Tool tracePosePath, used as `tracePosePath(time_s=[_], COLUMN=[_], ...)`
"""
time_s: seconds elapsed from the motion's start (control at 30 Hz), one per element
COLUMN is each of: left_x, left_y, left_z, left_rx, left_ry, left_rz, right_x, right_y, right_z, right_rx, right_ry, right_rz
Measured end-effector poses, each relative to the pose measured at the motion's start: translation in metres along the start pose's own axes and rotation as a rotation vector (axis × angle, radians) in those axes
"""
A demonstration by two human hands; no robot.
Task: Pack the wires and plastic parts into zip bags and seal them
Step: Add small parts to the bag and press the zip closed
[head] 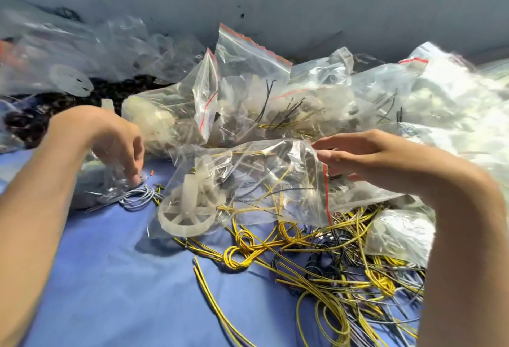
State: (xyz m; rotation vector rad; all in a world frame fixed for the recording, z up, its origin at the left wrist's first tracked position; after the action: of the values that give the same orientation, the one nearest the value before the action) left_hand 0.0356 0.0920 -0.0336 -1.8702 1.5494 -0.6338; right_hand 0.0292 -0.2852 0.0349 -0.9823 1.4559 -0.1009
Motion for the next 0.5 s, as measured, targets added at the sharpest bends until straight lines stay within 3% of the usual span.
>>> tracePosePath(time_s=[0.2, 0.4, 0.5], left_x=[0.013, 0.037, 0.058], left_y=[-0.007, -0.027, -0.035], left_z=[-0.003, -0.054, -0.088], left_rx=[0.027, 0.247, 0.454], left_ry=[0.125, 0.437, 0.652], left_rz=[0.108, -0.174, -0.319], right_x=[0.0, -0.003, -0.011], right_y=[-0.002, -0.003, -0.003], right_z=[0.0, 0.0, 0.004], right_rx=[0.011, 0.064, 0.193], right_ry=[0.003, -0.017, -0.163], right_rz=[-0.026, -0.085, -0.12])
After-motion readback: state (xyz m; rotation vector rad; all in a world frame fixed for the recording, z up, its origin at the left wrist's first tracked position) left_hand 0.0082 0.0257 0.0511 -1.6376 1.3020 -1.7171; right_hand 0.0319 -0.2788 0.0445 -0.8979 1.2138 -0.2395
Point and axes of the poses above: each hand's wrist, its own z-axis towards the middle knuckle, its own y-axis out of the palm, x = y × z, the point moved 2 cm from there along z, towards the middle knuckle, and after that the axes turned 15 degrees about z, right-handed, at the moved point
